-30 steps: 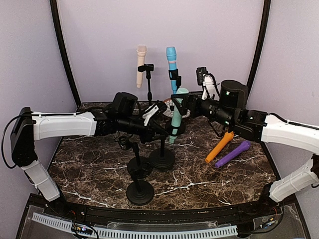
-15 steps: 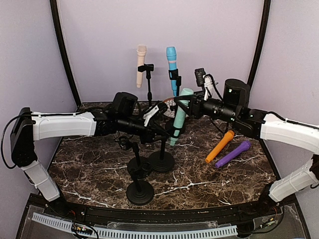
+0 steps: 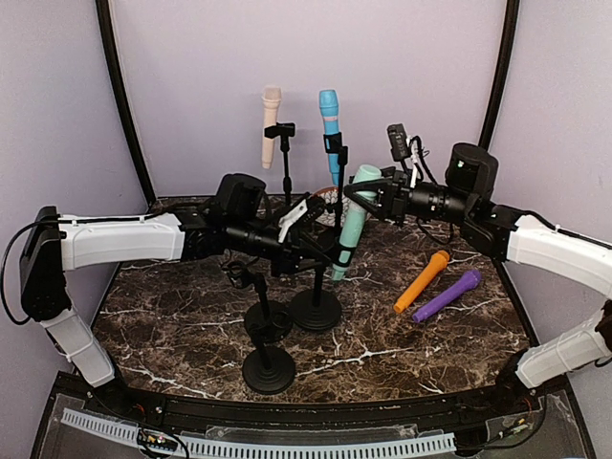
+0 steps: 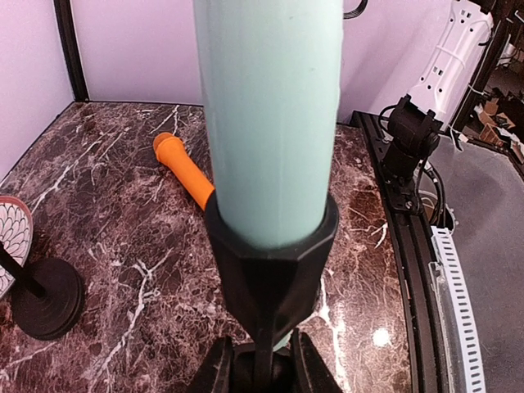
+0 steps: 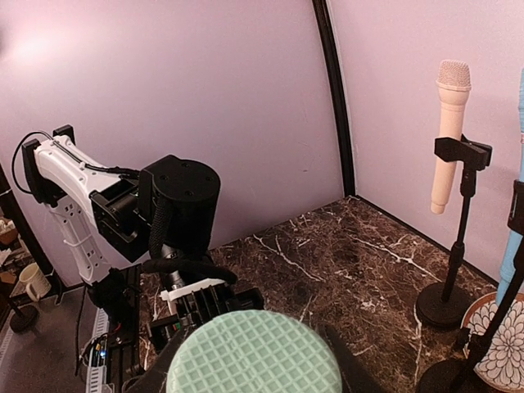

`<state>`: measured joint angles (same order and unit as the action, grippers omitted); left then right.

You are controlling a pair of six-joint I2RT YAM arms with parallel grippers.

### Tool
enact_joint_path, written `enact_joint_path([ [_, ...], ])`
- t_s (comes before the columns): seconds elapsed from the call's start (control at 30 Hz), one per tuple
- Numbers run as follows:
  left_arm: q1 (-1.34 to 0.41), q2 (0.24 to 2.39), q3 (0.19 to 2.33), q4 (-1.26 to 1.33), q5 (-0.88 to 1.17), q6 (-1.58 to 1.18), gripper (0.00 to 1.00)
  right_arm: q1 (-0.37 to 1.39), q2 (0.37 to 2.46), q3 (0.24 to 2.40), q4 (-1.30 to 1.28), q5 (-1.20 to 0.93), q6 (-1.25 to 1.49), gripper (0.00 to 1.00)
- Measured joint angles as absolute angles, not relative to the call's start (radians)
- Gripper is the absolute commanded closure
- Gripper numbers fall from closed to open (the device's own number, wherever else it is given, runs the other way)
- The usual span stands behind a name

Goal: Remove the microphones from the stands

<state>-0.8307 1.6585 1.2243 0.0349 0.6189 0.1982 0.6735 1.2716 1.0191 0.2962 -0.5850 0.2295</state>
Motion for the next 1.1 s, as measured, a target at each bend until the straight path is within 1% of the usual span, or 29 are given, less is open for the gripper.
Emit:
enact_joint_path([
  [0.13, -0.845, 1.658, 1.224, 0.034, 0.566, 0.218, 1.00, 0.673, 1.272, 1.023, 0.275, -0.540, 0.245, 0.86],
  [0.47, -0.862, 1.661, 1.238, 0.056, 0.475, 0.229, 1.00, 0.686, 1.251, 1.105, 0.102, -0.332, 0.271, 0.91],
  [0.7, -0.876, 1.670, 1.245, 0.088, 0.431, 0.241, 1.00, 0.698, 1.203, 1.160, -0.025, -0.170, 0.307, 0.89],
  [0.97, -0.872, 1.716, 1.225, -0.011, 0.393, 0.273, 1.00, 0.673, 1.099, 1.228, -0.055, 0.041, 0.307, 0.88],
  [1.1, -0.873, 1.726, 1.220, -0.009, 0.392, 0.273, 1.00, 0.668, 1.058, 1.250, -0.073, 0.117, 0.290, 0.88],
])
